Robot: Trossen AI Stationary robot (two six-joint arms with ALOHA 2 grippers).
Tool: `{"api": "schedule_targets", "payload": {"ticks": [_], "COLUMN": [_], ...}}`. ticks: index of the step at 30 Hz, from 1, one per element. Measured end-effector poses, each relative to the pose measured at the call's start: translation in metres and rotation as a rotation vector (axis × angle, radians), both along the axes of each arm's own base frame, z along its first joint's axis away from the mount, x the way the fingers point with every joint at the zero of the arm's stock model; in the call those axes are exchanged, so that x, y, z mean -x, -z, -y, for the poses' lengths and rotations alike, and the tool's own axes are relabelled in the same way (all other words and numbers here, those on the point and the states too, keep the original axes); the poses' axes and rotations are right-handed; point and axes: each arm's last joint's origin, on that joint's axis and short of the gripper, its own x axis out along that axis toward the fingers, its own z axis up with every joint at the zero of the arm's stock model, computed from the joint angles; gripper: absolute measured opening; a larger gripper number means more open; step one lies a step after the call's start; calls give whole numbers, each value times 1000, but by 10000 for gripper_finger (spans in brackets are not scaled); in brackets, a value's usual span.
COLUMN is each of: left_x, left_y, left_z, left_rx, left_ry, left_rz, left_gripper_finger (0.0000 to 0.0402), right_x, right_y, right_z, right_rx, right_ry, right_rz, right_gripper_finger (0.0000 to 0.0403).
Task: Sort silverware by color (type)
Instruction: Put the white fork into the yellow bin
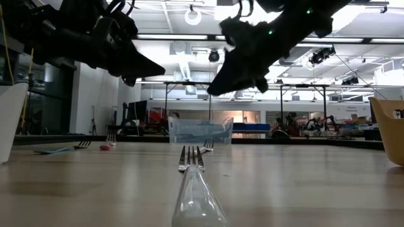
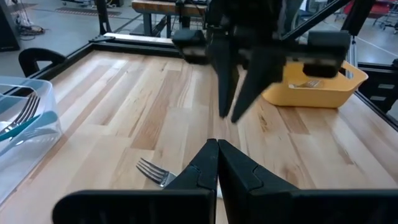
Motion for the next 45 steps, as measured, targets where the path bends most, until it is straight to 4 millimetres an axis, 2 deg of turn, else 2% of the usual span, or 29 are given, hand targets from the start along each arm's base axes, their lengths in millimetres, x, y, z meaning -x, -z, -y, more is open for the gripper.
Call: {"api": "schedule_targets", "payload": {"ticks": [6, 11, 15, 20, 27, 33, 38, 45], "left_x": [0, 0, 0, 0, 0, 1, 1, 1], "left_y": [1, 1, 1, 1, 2, 2, 2, 2], "left_z": [0, 0, 0, 0, 0, 0, 0, 0], "left_rx": [0, 0, 0, 1, 1, 1, 1, 1], "left_ry": [0, 0, 0, 0, 0, 0, 0, 0], "left_rz": [-8, -6, -9, -13, -20, -22, -23, -23], "left_gripper_finger": [0, 0, 0, 0, 0, 0, 0, 0], "right_x": [-25, -40, -52, -65, -58, -54, -54, -55], "right_y": [16, 34, 46, 52, 59, 51, 45, 46], "right_z": [-1, 4, 10, 15, 21, 24, 30, 55], "right_rx": [-83, -107, -121, -127, -84, -15, 47, 113], "right_ry": [77, 179, 232, 250, 247, 198, 88, -200], "right_rz": [-53, -239, -318, -332, -463, -605, -695, -738], "right_gripper_finger": [136, 172, 173, 160, 148, 147, 147, 147]}}
